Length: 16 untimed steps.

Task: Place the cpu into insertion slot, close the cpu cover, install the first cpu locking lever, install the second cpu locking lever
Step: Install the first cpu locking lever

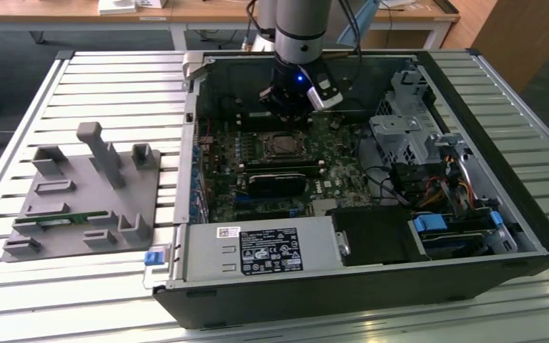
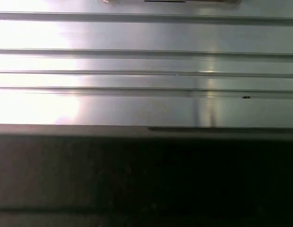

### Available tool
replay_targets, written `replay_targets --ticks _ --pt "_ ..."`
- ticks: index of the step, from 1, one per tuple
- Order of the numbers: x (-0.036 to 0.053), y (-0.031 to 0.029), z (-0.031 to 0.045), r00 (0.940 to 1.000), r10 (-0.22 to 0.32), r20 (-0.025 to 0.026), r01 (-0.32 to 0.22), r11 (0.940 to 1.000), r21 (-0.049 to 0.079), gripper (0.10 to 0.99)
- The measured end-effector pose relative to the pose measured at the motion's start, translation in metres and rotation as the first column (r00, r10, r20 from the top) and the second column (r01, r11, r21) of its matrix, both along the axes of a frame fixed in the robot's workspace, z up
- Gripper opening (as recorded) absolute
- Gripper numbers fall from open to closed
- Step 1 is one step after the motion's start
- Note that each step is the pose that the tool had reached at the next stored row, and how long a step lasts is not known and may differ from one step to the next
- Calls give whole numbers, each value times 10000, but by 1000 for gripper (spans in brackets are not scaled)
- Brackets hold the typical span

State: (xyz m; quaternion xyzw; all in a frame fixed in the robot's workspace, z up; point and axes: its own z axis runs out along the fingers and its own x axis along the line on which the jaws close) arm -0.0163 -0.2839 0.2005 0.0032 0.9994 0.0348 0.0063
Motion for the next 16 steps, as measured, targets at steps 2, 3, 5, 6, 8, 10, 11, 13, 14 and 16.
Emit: replay_targets --ticks 2,3,5,6,8,10,11,13,14,16 --pt "0 0 -8 10000 -1 -1 1 10000 -30 106" --pt "0 -1 -11 10000 -1 -2 1 10000 -44 106" --pt "1 0 -21 10000 0 1 0 10000 -68 106" --pt "1 0 -26 10000 -1 1 1 10000 -77 106" --pt "1 0 -33 10000 -1 0 1 10000 -86 106" --pt "3 -1 -39 10000 -1 -3 1 10000 -92 106" --pt "4 -1 -41 10000 -1 -5 1 10000 -89 106" --pt "4 -1 -43 10000 -1 -2 1 10000 -50 106" --pt "5 1 -42 10000 -1 1 1 10000 -41 106" --pt "7 3 -11 10000 -2 8 2 10000 -27 106"
